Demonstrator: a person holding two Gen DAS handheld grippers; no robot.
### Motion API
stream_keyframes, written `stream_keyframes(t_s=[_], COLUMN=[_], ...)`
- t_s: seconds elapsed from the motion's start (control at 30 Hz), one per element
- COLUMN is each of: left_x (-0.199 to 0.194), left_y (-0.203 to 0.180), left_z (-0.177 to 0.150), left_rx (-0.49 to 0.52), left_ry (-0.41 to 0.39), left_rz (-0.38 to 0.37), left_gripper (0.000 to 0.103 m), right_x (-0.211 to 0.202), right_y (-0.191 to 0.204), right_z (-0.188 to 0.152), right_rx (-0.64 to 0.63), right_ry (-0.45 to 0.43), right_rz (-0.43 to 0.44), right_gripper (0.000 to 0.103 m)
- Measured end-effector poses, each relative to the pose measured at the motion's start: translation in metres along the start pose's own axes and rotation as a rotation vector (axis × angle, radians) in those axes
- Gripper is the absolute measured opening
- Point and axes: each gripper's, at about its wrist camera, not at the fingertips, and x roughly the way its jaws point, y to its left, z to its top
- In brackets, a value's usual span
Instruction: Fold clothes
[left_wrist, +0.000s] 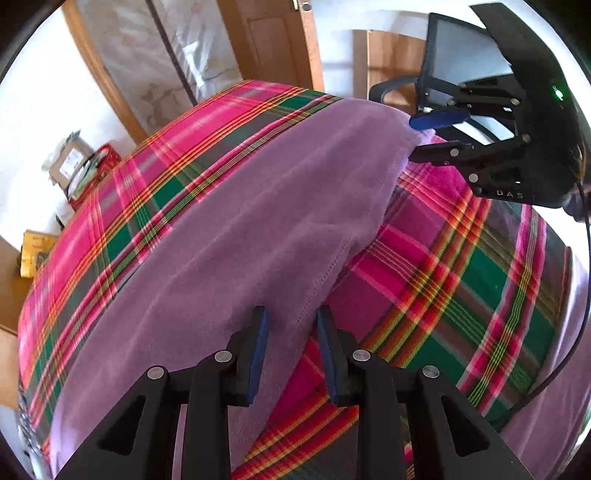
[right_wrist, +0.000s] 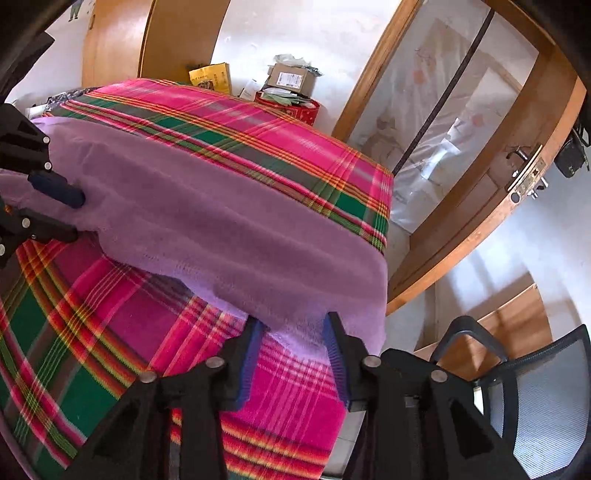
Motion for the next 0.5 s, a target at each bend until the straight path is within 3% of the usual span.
stream_keyframes(t_s=[0.07,0.1,0.2,0.37,0.5], left_x=[0.000,-0.001,-0.005,-0.026,-0.044], left_y=[0.002,0.003,0.007,0.019,0.018], left_z=[-0.001,-0.001,-0.003,-0.003,-0.009], left_rx=[-0.010,-0.012,-0.024,-0.067,-0.043], left_ry=[0.006,0.010,-0.002,-0.072,-0.100], left_rz=[-0.006,-0.005,-0.013,-0.019,-0.060], left_gripper=[0.022,0.013,0.005,0.004,0.004], right_x=[-0.001,-0.002,-0.003,-0.010,-0.018], right_y=[-0.002,-0.004,-0.007,-0.006,-0.007], right_z=[-0.001,-0.002,0.001,0.008,0.008], right_rx=[-0.001,-0.003,-0.014,-0.027,-0.041], right_ry=[-0.007,-0.008,-0.014,-0.061,-0.071], right_rz=[-0.009,-0.014,-0.023,-0.089,-0.096], right_gripper=[0.011,0.007,0.004,0.004,0.004])
